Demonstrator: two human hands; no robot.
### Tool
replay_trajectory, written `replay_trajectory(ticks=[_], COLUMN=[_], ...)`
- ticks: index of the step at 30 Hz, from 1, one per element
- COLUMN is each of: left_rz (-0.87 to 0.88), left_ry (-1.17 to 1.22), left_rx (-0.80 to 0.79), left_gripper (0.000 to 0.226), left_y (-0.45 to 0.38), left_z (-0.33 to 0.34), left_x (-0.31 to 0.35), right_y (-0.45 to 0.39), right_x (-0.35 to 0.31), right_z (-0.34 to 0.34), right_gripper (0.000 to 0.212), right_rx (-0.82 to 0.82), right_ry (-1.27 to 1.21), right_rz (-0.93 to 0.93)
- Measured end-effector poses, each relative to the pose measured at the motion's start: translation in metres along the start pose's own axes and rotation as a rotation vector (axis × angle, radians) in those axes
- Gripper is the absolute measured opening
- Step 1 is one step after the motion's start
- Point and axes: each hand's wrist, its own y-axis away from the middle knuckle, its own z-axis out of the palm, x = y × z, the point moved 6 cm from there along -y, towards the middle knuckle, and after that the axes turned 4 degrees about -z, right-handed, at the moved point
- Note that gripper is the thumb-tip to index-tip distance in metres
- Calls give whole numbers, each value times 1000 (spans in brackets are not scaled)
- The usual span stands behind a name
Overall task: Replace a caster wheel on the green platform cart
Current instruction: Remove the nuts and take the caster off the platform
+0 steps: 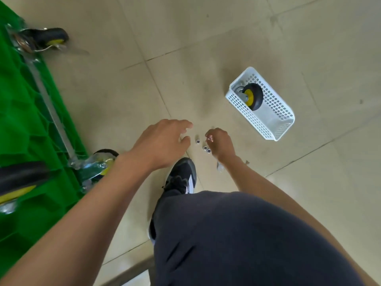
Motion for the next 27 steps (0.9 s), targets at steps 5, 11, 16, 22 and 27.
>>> replay_trajectory(ticks=[5,11,16,22,27], left_rz=[-15,-7,3,44,93], left_ry=[-21,-79,-153,-168,-249], left_rx=[-42,-49,-30,24,139], left_gripper=[41,35,36,44,43], left_y=[-5,0,5,19,49], left_z=[11,16,11,-8,-51], left_x=[-6,-11,-9,3,25], right_y=[-9,-13,-3,19,40], right_x=[8,7,-3,-47,-107], right_z=[25,30,13,-35,-102], right_gripper=[19,20,21,27,28], right_rx=[-1,-11,30,94,106], right_ry=[-4,33,54,32,-5], right_rz=[22,-10,-9,-165,-281])
